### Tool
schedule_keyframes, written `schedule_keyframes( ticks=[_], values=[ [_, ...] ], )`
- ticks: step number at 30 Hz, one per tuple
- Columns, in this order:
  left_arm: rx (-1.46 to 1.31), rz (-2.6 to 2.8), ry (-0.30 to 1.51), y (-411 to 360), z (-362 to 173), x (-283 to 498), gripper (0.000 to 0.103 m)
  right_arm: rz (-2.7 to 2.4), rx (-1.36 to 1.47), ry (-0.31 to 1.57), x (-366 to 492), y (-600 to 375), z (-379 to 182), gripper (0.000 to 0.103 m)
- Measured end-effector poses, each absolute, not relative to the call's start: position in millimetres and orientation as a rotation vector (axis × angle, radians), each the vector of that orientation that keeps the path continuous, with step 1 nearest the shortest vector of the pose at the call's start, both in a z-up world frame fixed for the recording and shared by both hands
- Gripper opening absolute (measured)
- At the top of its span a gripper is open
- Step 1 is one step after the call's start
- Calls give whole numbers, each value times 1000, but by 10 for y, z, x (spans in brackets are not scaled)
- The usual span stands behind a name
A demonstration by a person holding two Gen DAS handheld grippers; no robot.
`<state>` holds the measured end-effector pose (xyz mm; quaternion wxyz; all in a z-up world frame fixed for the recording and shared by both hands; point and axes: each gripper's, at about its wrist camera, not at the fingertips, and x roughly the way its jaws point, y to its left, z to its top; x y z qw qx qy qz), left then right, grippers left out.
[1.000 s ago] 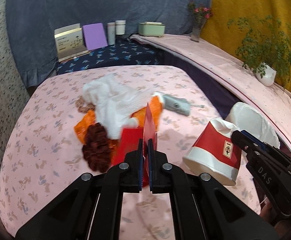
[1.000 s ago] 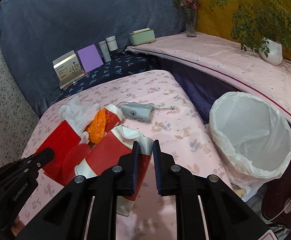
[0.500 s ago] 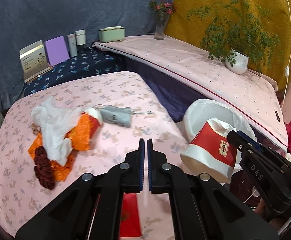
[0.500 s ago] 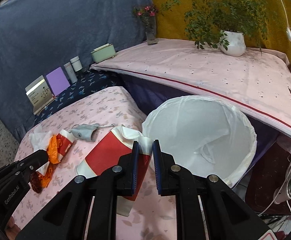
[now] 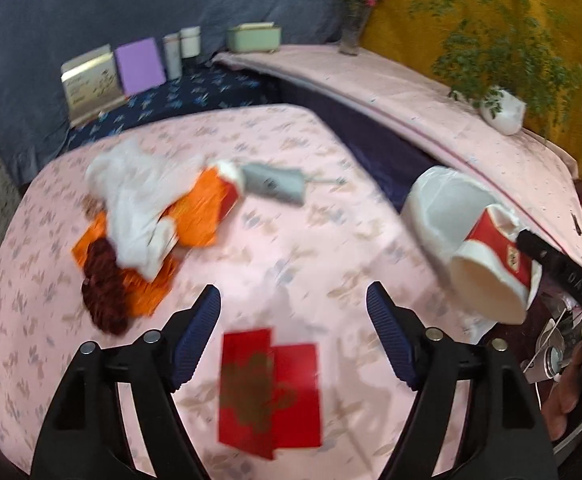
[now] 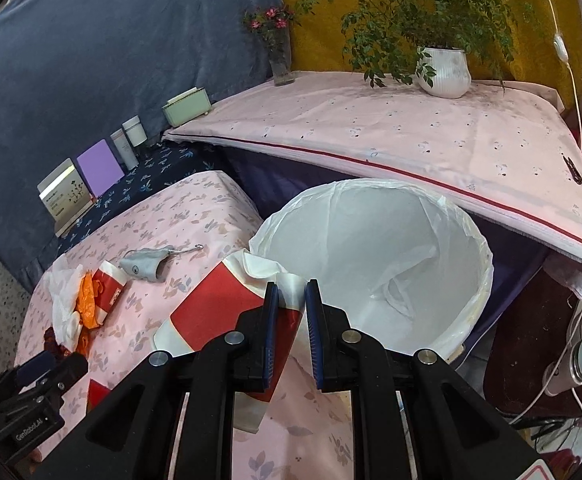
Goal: Collect trash
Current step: 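Carry the red envelope with the left tool while the right tool carries the cup over the bin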
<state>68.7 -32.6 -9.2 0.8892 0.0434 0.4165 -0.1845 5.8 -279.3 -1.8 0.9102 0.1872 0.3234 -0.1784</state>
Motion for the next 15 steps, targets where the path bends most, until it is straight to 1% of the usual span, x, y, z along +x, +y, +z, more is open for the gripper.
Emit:
schedule_keyframes(
  ticks=[3, 8, 12, 13, 14, 15],
  values=[
    [67, -350, 940, -166, -297, 708, 79, -353, 396, 683, 85, -2730, -84, 14],
    [24, -374, 1050, -76, -578, 690, 80, -340, 389, 699, 112, -2636, -135, 14],
    [51, -373, 1086, -116, -758, 647, 79, -341, 391, 709, 115, -2619, -169, 14],
    [48, -376, 1095, -117, -789, 643, 77, -342, 390, 712, 118, -2615, -175, 14],
    [52, -371, 1094, -113, -806, 636, 69, -343, 389, 715, 117, -2614, -184, 14],
    [61, -367, 1081, -113, -795, 630, 57, -343, 389, 717, 119, -2615, -191, 14]
  ],
)
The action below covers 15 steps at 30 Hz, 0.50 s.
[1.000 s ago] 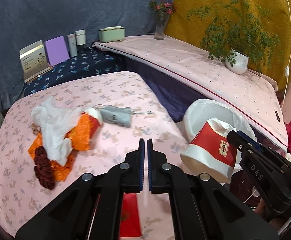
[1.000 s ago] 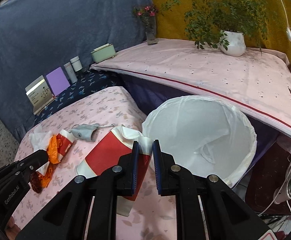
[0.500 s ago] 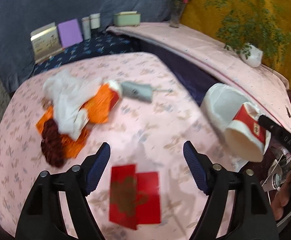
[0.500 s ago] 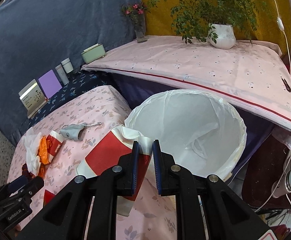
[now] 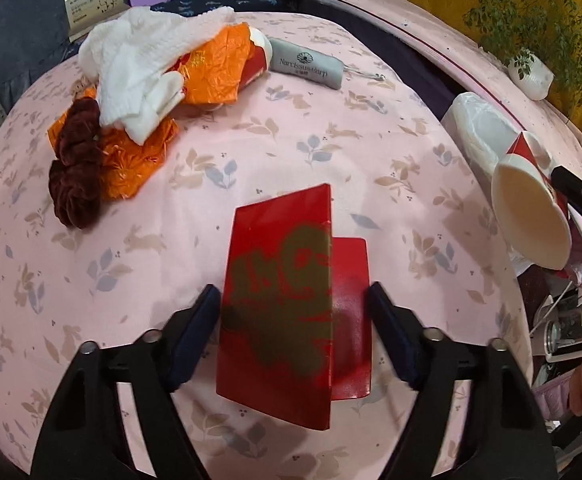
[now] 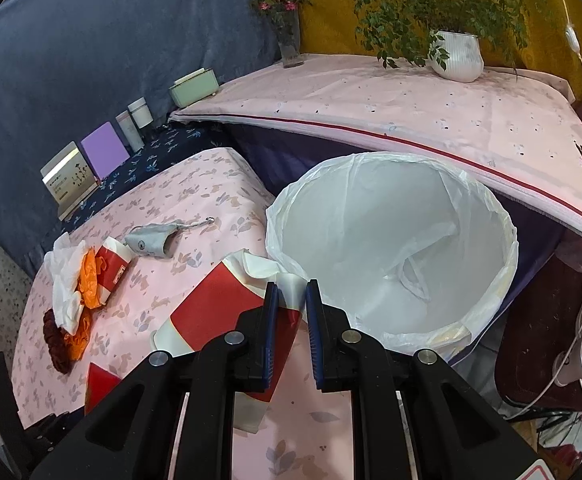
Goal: Collect trash
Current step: 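Carry the red envelope with the left tool while the right tool carries the cup over the bin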
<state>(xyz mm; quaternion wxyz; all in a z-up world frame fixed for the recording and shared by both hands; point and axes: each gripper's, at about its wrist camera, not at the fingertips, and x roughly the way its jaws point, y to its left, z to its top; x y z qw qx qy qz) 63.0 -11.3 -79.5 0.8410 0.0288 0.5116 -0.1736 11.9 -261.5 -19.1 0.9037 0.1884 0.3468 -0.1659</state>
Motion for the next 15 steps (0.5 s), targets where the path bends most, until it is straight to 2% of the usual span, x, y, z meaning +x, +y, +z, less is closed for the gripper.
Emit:
schedule_keyframes(
  ticks=[2, 5, 9, 15],
  values=[
    [65, -382, 1080, -112, -770, 639, 41, -343, 390, 720, 122, -2614, -203, 14],
    [38, -402, 1081, -98, -715, 688, 13, -341, 393, 721, 138, -2613, -211, 14],
    [50, -415, 1044, -164, -594, 711, 2, -337, 390, 717, 156, -2612, -203, 14],
    [65, -472, 973, -486, -336, 788, 2, -350, 385, 697, 177, -2705, -146, 14]
  ],
)
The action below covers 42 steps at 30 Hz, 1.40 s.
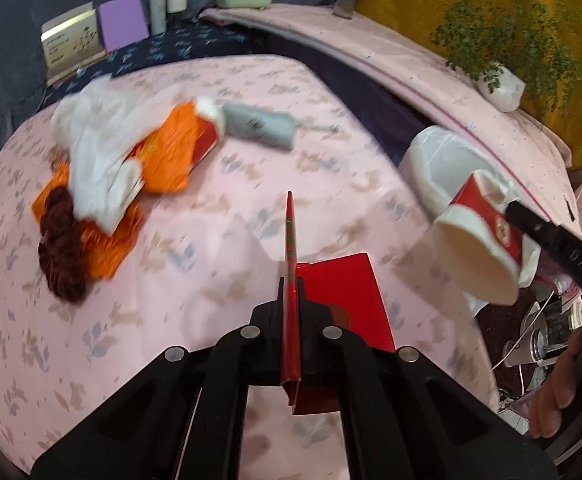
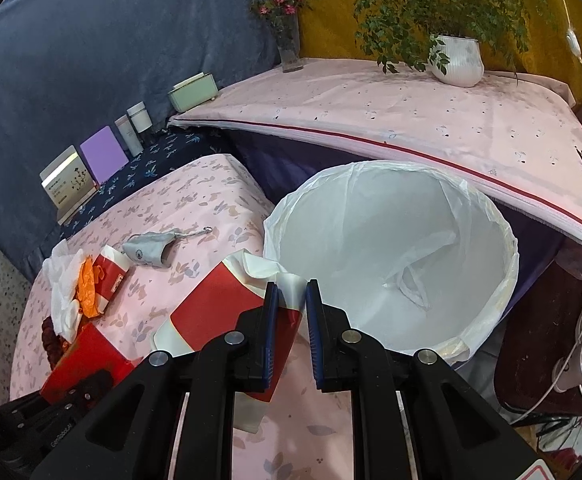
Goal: Collect trash
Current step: 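Carry the red envelope with the left tool while the right tool carries the cup over the bin, then open the left tool to drop the envelope while the right tool drops the cup into the bin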
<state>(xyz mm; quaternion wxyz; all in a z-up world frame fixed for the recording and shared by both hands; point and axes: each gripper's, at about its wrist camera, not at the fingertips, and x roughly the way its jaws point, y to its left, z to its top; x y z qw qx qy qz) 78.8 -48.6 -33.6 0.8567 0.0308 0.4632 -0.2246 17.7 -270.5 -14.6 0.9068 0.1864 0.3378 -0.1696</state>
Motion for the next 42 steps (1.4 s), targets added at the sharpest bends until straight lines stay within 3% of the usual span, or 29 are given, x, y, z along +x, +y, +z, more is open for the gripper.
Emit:
schedule_keyframes(
  ticks=[11, 25, 28, 30, 32, 36, 42],
  values=[
    [109, -641, 870, -1460, 36, 966, 2, -450, 388, 670, 125, -3183, -117, 14],
    [163, -804, 919, -2334, -147, 1107, 2, -581, 408, 664, 100, -3827, -221, 14],
    [177, -812, 930, -2410, -190, 1129, 11, -581, 413, 677, 157, -3888, -265, 15],
    [177, -803, 925, -2421, -197, 1140, 40, -581, 423, 679, 167, -3906, -284, 24],
    [169, -791, 901, -2398, -175, 1136, 47, -582, 425, 681, 184, -3913, -295, 31],
    [164, -771, 895, -2354, -154, 1153, 56, -584, 426, 675, 182, -3882, -284, 38],
    [146, -723, 891, -2212, -120, 1188, 58, -579, 426, 659, 146, -3801, -213, 44]
  ],
)
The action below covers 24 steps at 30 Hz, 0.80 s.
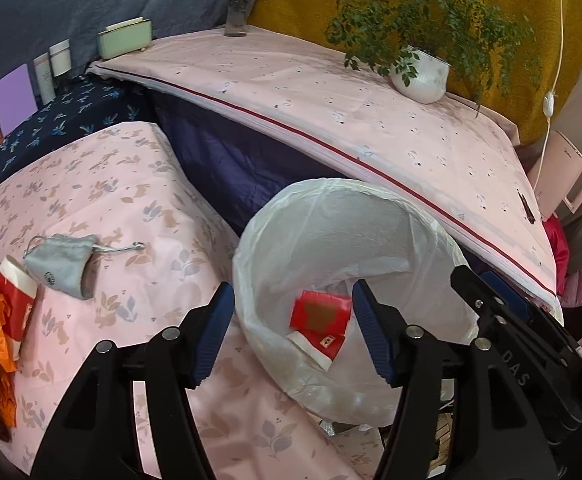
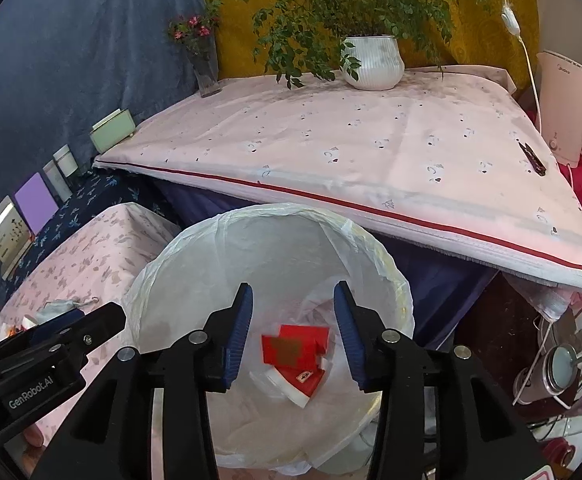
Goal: Collect trash
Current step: 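Open the left tool to drop the envelope while the right tool drops the cup into the bin, then move both open tools back from the bin to the trash pile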
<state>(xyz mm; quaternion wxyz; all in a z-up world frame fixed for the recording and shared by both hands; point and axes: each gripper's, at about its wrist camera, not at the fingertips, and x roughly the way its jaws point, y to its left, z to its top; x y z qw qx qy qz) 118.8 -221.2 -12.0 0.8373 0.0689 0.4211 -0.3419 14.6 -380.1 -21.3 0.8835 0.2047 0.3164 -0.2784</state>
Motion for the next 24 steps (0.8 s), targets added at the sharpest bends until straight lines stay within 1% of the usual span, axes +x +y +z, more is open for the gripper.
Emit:
schedule_keyframes(
  ticks=[4, 6, 8, 11, 13, 19, 21, 24],
  values=[
    [135, -694, 879, -2080, -74, 1182, 60, -570, 416, 650, 133, -3708, -145, 45],
    [127, -682, 869, -1999, -42, 1171, 64, -560, 411, 648, 132, -3652, -109, 45],
    [117, -669, 860, -1918, -11, 1159, 66, -549, 402, 644, 134, -3584, -72, 45],
    [106, -647, 848, -1784, 36, 1150, 67, -530, 391, 639, 136, -3468, -16, 47],
    [98, -628, 843, -1687, 69, 1154, 68, -515, 382, 635, 146, -3375, 23, 50],
    [76, -575, 827, -1389, 131, 1155, 69, -467, 351, 631, 190, -3097, 123, 51],
    [67, -551, 821, -1260, 141, 1152, 72, -449, 340, 632, 210, -2999, 147, 51],
    [53, -516, 811, -1076, 145, 1140, 75, -421, 329, 636, 247, -2851, 170, 51]
  ],
)
